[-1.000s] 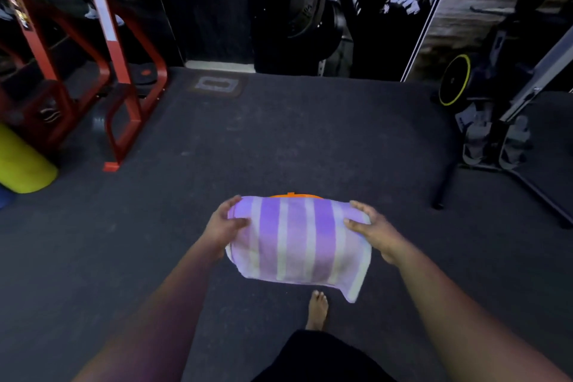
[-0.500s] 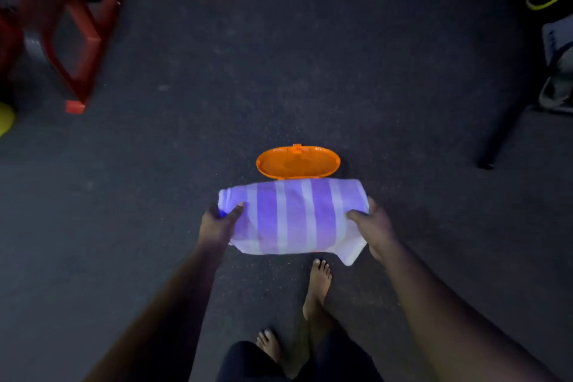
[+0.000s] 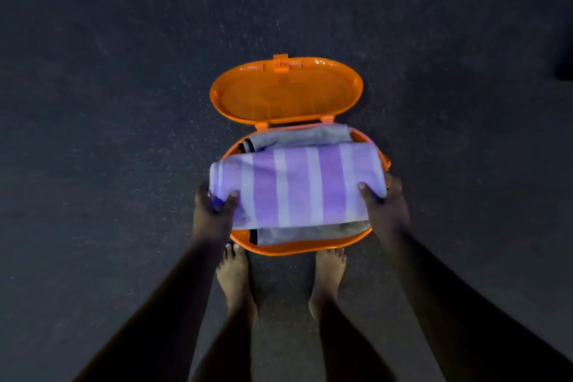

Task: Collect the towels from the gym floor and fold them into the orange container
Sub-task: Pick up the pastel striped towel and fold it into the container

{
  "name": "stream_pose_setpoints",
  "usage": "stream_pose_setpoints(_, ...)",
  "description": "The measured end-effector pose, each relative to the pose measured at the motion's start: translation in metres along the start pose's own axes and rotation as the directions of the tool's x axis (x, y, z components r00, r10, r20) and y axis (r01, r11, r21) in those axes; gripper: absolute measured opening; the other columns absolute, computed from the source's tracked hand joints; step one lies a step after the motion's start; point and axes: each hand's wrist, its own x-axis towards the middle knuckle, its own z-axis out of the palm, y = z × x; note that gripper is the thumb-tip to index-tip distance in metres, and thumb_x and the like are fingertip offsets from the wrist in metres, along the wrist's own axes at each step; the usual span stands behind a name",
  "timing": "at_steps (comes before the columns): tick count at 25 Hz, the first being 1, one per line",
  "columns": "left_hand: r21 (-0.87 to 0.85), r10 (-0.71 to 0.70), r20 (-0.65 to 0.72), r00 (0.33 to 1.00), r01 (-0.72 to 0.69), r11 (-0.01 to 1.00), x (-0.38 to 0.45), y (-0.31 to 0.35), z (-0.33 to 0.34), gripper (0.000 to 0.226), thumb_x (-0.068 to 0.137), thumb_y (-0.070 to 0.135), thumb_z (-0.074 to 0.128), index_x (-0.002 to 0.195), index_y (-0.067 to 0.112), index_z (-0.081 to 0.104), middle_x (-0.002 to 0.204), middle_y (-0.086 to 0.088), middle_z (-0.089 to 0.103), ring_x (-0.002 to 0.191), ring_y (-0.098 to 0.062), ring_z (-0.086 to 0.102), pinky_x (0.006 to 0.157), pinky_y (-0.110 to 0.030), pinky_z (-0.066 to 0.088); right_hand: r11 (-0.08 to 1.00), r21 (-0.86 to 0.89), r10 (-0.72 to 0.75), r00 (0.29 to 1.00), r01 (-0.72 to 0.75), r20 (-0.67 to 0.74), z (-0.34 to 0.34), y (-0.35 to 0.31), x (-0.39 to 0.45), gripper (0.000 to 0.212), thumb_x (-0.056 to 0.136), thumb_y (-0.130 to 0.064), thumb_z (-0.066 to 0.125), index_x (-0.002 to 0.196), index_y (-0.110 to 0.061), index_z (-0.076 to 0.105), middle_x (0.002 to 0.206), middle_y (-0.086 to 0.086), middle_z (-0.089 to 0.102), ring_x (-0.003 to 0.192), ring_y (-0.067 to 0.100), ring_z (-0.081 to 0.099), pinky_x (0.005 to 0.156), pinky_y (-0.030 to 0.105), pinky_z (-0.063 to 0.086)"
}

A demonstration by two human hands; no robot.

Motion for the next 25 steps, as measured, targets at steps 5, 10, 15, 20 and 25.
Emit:
stream_pose_setpoints(5,0.48,0.299,-0.048,0.953,-0.24,0.844,-0.001,-0.017,0.019,0.075,0.091,0.025,0.063,0.155,0.002,0.031,0.153,-0.026,0.037,0.142,-0.042,0.036,0.115,-0.043,0.031,0.864,-0.433,-0.364,0.913,0.258,-0.183,0.023,0.012,-0.005,0.066,0.089,-0.034,0.061,0.149,-0.014,0.041,0.14,0.026,0.047,0.128,0.044,0.046,0.108,0.054,0.037)
stream_pose_setpoints(10,0.735,0.458,0.386,0.801,-0.567,0.371,-0.002,-0.018,0.078,0.08,0.096,0.055,0.041,0.16,0.01,0.026,0.167,-0.018,0.02,0.155,-0.033,0.019,0.121,-0.062,0.021,0.566,-0.66,-0.501,0.842,0.494,0.2,0.08,-0.002,-0.002,0.077,0.096,-0.07,0.031,0.16,-0.029,0.021,0.168,0.014,0.015,0.155,0.036,0.011,0.117,0.072,0.011)
stream_pose_setpoints(15,0.774,0.477,0.39,0.787,-0.561,0.294,0.055,-0.061,0.11,0.084,0.096,0.064,0.039,0.163,0.016,0.021,0.169,-0.012,0.016,0.157,-0.031,0.012,0.124,-0.06,0.01,0.538,-0.678,-0.477,0.844,0.501,0.245,0.115,0.034,0.068,0.085,0.09,-0.081,0.026,0.161,-0.035,0.013,0.17,0.008,0.01,0.156,0.034,0.002,0.117,0.071,0.008)
stream_pose_setpoints(20,0.779,0.398,0.414,0.819,-0.545,0.311,0.08,-0.085,0.128,0.087,0.092,0.067,0.04,0.162,0.02,0.019,0.169,-0.011,0.018,0.157,-0.032,0.013,0.124,-0.059,0.007,0.487,-0.687,-0.493,0.819,0.539,0.293,0.132,0.052,0.093,0.085,0.09,-0.08,0.031,0.16,-0.033,0.02,0.163,0.013,0.026,0.154,0.039,0.011,0.116,0.072,0.009)
stream_pose_setpoints(25,0.76,0.116,0.529,0.841,-0.53,0.376,0.046,-0.01,0.087,0.093,0.089,0.076,0.023,0.163,0.025,-0.002,0.17,-0.003,-0.007,0.158,-0.025,-0.005,0.125,-0.053,0.0,0.565,-0.672,-0.258,0.876,0.479,0.407,0.086,-0.011,0.048,0.086,0.09,-0.079,0.031,0.161,-0.038,0.005,0.17,0.007,-0.001,0.156,0.035,-0.004,0.115,0.074,0.007)
